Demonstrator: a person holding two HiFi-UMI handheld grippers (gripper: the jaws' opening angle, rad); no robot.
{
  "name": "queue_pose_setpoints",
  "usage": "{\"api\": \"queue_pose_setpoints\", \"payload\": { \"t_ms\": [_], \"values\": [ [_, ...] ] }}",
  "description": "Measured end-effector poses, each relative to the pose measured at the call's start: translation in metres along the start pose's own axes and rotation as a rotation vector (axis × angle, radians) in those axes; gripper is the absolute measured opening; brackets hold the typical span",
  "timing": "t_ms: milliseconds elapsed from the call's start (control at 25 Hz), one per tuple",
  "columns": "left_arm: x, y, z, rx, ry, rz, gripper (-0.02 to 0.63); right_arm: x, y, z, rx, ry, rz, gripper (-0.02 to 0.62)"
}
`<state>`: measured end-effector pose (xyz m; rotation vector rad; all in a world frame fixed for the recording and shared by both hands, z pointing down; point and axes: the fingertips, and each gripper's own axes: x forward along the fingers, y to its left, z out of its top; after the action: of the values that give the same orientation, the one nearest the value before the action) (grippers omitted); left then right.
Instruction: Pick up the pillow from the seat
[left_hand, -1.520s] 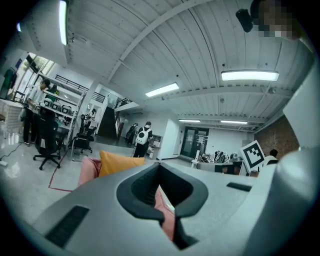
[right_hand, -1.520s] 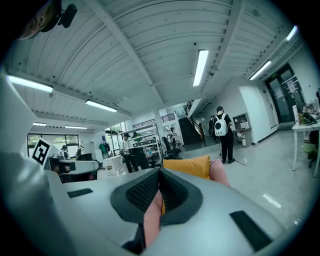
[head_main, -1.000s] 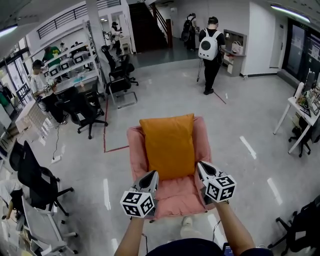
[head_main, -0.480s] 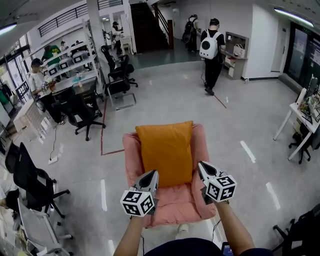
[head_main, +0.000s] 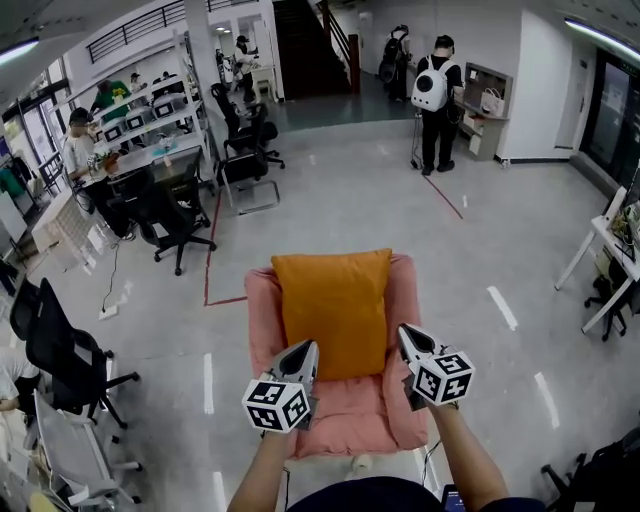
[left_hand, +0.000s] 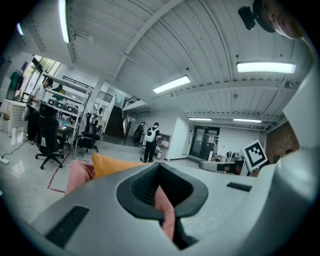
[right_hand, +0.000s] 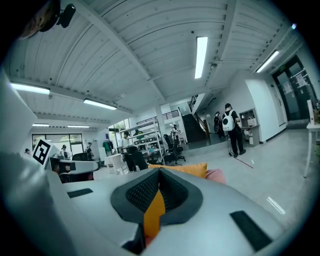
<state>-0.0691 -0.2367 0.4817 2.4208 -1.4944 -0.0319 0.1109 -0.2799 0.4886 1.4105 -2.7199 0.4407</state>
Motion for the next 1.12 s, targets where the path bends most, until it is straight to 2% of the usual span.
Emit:
{"api": "queue_pose_setpoints", "payload": {
  "t_ms": [400, 680, 1120],
  "values": [
    [0.023, 0.007, -0.005, -0.011, 0.01, 0.059, 0.003, 0.019, -0.014, -0.004, 0.01, 0.031, 0.056, 0.019],
    [0.038, 0.005, -0.008, -0.015, 0.028, 0.067, 0.003, 0.022, -0.031, -0.01, 0.028, 0.049, 0.054, 0.02],
    [0.045, 0.017, -0.017, -0.009, 0.074, 0.08, 0.003, 0.038, -0.034, -0.012, 0.047, 0.061, 0.06, 0.02]
  ]
}}
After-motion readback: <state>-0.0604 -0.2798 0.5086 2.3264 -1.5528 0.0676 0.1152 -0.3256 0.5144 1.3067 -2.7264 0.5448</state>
